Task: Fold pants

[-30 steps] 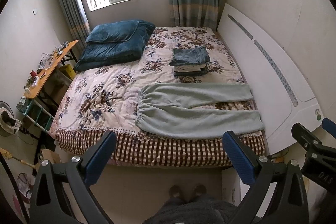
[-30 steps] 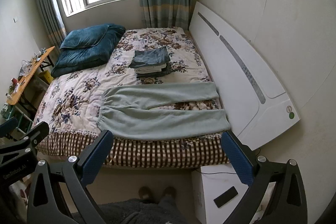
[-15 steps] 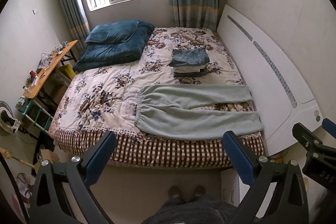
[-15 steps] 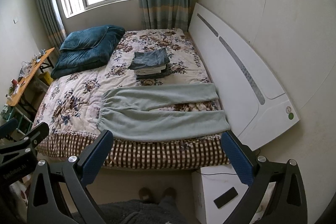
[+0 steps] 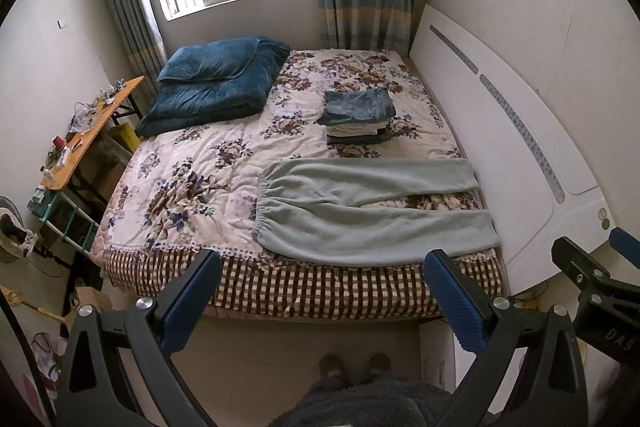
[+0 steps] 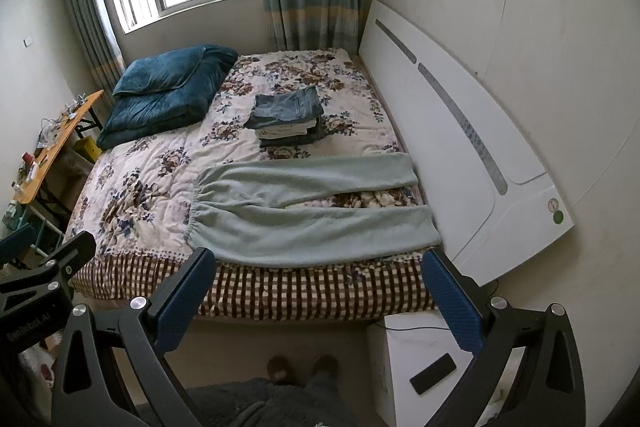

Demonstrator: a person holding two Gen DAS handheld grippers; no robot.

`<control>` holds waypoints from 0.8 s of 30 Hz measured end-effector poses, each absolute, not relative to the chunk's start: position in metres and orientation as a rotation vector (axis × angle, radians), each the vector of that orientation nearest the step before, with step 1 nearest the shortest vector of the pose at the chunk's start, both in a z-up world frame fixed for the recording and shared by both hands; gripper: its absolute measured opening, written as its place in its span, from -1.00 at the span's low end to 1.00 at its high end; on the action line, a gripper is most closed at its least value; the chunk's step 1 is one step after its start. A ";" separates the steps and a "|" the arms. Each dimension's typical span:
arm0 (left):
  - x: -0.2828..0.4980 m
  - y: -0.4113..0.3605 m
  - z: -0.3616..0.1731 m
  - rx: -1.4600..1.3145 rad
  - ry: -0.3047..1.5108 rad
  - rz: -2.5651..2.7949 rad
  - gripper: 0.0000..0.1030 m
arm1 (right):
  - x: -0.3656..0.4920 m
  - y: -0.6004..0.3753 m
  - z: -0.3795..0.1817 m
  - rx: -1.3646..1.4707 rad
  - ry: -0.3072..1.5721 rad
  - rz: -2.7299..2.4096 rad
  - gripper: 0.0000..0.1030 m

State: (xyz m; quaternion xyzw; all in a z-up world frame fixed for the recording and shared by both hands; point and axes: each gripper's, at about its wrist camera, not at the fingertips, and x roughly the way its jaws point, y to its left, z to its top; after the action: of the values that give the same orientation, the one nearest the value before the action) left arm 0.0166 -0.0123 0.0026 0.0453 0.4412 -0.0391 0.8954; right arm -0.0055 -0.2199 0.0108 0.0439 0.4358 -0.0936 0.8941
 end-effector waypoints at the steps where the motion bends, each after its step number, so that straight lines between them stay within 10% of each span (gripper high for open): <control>1: 0.018 -0.014 0.002 0.094 0.916 -0.082 1.00 | -0.005 -0.221 0.010 0.092 0.905 -0.194 1.00; 24: 0.147 -0.029 -0.104 0.104 0.942 0.178 1.00 | 0.129 -0.280 -0.114 0.200 0.963 -0.164 1.00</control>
State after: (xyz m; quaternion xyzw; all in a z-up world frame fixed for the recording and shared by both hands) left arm 0.1470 -0.0292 -0.1040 0.0498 0.4532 0.0857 0.8859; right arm 0.1286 -0.2803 -0.1138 0.0961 0.4616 -0.0786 0.8783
